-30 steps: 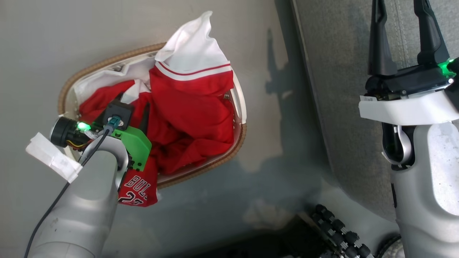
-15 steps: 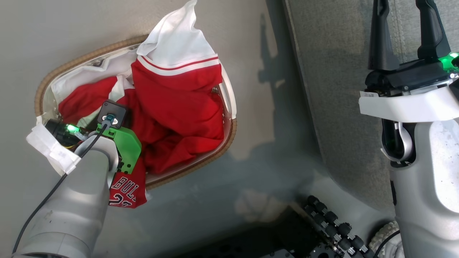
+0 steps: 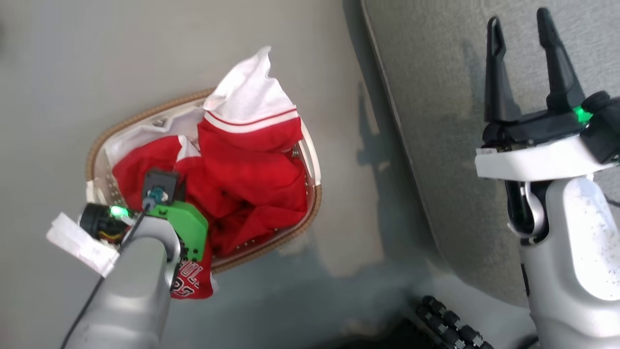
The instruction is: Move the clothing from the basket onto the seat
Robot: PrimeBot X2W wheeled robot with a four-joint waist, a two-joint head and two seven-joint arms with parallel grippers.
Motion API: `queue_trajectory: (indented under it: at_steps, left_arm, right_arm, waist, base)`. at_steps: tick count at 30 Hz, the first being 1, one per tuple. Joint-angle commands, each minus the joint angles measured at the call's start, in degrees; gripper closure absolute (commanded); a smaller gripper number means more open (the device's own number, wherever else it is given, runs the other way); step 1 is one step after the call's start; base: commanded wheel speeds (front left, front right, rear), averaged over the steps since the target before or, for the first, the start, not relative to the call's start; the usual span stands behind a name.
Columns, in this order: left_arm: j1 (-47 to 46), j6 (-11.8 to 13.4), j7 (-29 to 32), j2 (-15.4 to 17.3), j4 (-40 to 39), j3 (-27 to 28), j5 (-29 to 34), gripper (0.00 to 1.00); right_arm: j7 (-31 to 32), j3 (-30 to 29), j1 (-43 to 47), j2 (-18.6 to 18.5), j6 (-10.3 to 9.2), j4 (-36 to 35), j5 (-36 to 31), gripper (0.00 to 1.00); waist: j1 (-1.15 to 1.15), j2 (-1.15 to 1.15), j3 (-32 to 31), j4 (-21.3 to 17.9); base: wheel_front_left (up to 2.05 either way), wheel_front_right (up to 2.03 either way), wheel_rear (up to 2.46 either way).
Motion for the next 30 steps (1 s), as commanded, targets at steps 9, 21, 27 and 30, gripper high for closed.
queue_trajectory:
  at_steps: [9, 21, 27, 30]
  left_arm:
    - [12.12, 0.8, -0.18, -1.37, -13.7, 2.02, -1.55, 1.0]
    - [24.2, 0.76, -0.13, -2.91, -28.14, 5.68, -2.26, 1.0]
    - [28.12, 0.48, -0.13, -3.24, -34.01, 7.33, -1.9, 1.0]
    - [29.89, 0.33, -0.13, -3.37, -36.85, 8.08, -2.1, 1.0]
  right_arm:
    - [-0.25, -1.19, 6.13, -0.22, -0.04, 3.73, -2.64, 0.0]
    - [-0.25, -0.05, 15.26, -0.21, -0.04, 8.09, -4.02, 0.0]
    - [-0.25, 0.86, 19.29, -0.2, -0.04, 9.86, -4.45, 0.0]
    - [-0.25, 1.44, 21.25, -0.2, -0.04, 10.77, -4.46, 0.0]
  waist:
    - [0.0, 0.0, -15.91, 6.34]
    - [0.0, 0.0, -30.43, 9.23]
    - [0.0, 0.0, -35.95, 9.88]
    - [0.0, 0.0, -38.22, 10.18]
  base:
    - [0.0, 0.0, 0.0]
    - [0.0, 0.0, 0.0]
    - [0.0, 0.0, 0.0]
    - [0.0, 0.0, 0.0]
